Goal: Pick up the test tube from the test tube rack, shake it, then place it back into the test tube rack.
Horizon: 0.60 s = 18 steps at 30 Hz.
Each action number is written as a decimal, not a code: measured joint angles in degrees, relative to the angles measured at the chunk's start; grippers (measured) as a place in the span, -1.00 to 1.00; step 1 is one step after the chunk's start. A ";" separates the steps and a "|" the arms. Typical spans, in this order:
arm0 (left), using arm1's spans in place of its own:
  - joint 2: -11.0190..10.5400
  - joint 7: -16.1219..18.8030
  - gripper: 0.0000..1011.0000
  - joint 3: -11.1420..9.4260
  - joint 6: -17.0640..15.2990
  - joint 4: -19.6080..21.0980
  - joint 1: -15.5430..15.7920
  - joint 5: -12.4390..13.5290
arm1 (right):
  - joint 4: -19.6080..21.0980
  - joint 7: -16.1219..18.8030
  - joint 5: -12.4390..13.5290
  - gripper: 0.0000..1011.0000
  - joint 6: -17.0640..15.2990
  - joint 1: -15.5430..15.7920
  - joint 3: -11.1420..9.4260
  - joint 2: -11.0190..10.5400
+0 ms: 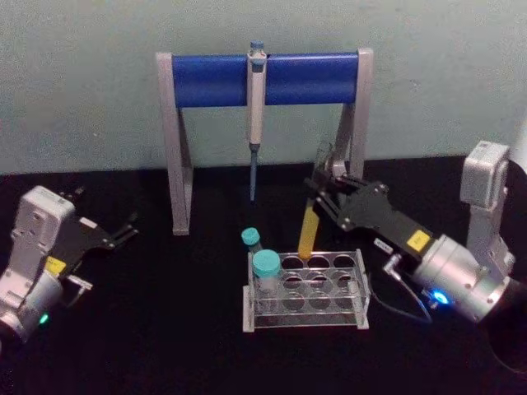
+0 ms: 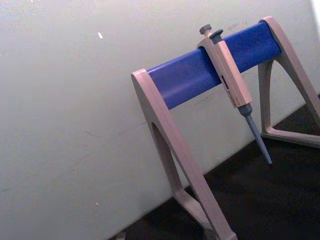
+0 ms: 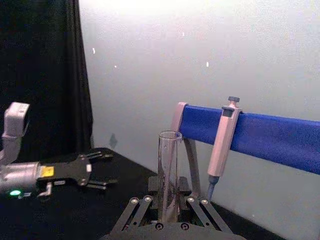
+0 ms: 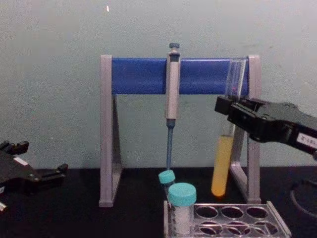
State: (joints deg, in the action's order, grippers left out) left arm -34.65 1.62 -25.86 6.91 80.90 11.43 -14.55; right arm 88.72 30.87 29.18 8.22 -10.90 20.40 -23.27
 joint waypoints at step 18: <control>0.00 0.00 0.98 0.00 0.00 0.00 0.00 0.00 | -4.68 -2.00 -0.76 -0.56 1.20 -3.04 -1.17 1.06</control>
State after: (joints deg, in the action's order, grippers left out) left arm -34.65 1.62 -25.86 6.91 80.90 11.43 -14.55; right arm 84.04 28.87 28.42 9.42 -13.94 19.24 -22.20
